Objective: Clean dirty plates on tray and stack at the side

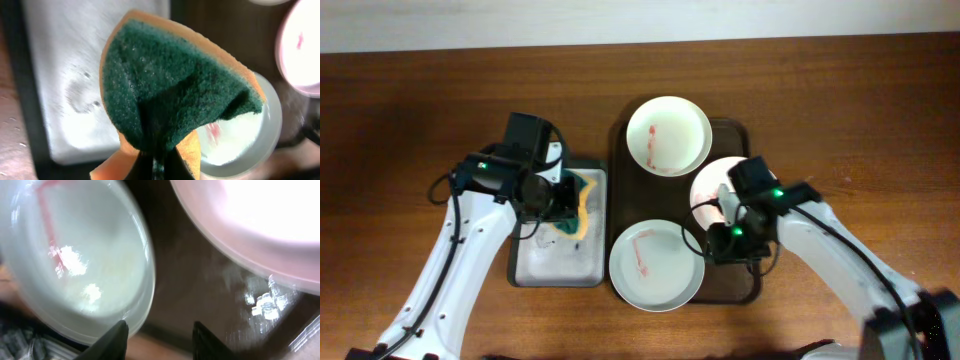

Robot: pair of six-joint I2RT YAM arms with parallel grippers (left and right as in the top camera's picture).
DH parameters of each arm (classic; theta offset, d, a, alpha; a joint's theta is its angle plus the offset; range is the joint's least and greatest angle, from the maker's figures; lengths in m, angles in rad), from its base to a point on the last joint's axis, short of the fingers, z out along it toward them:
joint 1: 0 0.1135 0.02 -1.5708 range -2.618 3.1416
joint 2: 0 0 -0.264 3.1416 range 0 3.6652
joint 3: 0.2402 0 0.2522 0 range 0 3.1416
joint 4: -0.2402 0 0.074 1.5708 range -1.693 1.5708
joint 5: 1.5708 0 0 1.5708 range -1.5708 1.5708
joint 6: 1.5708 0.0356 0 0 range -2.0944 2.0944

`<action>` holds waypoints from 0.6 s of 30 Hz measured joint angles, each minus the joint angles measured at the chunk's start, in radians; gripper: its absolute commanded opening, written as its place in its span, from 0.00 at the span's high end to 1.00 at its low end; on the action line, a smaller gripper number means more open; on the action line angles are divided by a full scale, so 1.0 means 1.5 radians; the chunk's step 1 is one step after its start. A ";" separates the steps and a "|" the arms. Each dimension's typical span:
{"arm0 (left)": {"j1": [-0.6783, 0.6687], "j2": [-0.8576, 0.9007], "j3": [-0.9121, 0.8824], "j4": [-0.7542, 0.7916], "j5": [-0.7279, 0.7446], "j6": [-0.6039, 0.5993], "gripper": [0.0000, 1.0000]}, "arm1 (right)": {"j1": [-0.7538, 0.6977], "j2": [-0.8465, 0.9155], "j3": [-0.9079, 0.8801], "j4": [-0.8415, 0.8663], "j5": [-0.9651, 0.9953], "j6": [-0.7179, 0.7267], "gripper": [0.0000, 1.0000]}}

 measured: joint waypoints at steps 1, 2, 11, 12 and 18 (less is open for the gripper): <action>-0.011 0.001 0.000 -0.006 0.011 0.000 1.00 | 0.008 0.045 0.000 0.035 0.009 0.023 0.68; -0.023 0.001 0.000 -0.015 0.022 0.000 1.00 | 0.008 0.061 -0.001 0.045 0.012 0.028 0.70; -0.052 0.001 0.000 -0.011 0.038 0.000 1.00 | 0.009 0.119 -0.001 0.104 -0.042 0.049 0.79; -0.052 0.001 0.000 -0.011 0.038 0.000 1.00 | 0.010 0.119 -0.001 0.112 -0.047 0.047 0.96; -0.052 0.001 0.000 0.010 0.038 0.000 1.00 | 0.010 0.120 -0.017 0.180 0.009 0.159 0.96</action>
